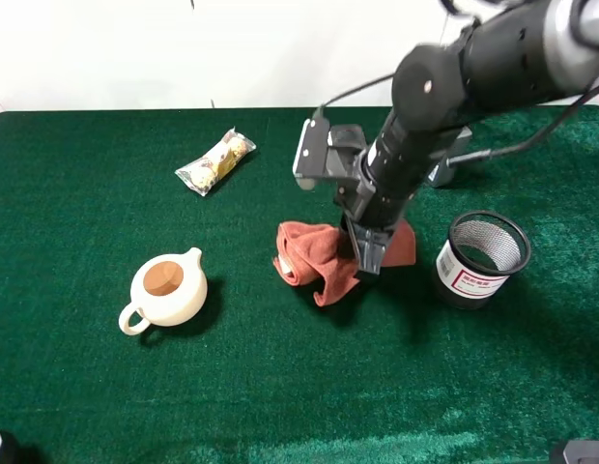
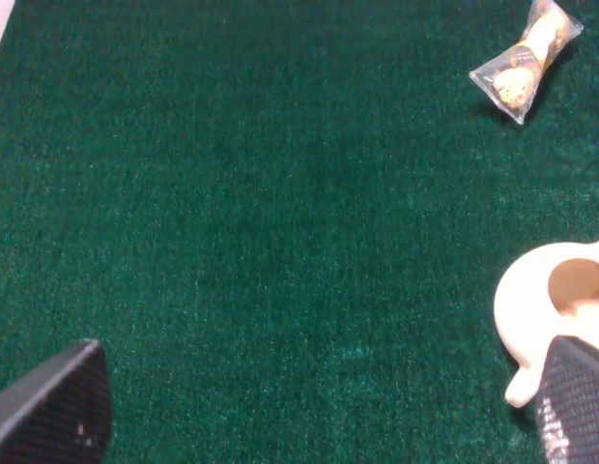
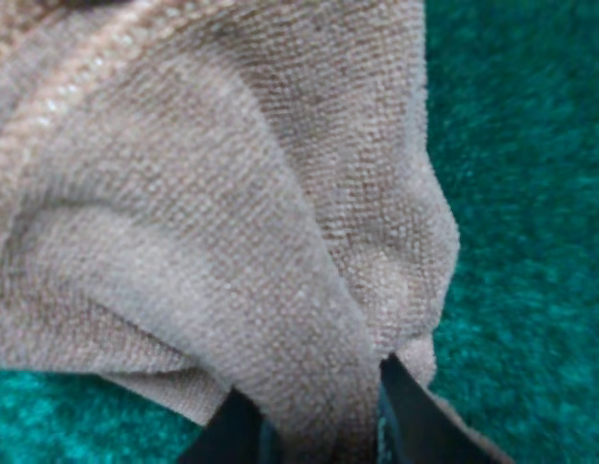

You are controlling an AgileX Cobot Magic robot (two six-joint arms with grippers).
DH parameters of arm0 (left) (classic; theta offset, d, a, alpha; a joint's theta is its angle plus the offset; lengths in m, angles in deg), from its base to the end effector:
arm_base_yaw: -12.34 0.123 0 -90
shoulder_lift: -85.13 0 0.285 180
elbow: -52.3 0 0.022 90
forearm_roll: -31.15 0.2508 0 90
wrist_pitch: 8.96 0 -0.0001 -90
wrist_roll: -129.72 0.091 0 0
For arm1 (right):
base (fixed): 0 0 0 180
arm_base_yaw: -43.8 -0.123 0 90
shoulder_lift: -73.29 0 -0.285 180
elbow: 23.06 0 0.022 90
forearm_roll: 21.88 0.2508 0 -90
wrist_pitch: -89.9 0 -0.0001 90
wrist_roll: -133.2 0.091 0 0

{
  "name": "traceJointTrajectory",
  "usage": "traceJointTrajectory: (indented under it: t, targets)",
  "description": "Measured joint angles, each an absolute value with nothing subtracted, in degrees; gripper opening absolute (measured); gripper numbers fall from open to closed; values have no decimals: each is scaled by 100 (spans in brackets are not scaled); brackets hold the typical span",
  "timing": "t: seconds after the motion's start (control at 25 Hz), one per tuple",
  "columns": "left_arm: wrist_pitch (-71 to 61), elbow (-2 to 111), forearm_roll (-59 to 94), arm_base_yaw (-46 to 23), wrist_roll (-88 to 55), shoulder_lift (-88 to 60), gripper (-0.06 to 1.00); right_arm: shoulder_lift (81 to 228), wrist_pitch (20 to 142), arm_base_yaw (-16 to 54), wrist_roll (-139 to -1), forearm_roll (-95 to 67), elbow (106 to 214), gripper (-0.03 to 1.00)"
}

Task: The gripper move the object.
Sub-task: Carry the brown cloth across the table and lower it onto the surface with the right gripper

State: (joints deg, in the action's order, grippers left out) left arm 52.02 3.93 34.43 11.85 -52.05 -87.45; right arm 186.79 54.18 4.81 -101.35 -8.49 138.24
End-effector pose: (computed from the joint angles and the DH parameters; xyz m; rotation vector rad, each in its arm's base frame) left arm -0.0064 0.0046 0.2780 -0.0259 2.0368 0.0437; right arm 0.2520 0.2198 0.1443 -1.9354 2.1693 0.1841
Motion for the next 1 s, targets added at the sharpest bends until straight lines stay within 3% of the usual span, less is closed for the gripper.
traceJointTrajectory:
  t: [1.0]
  targets:
    - [5202, 393, 3443, 1185, -5205, -8745, 89, 18557, 2084, 481, -7744, -1532, 16580, 10]
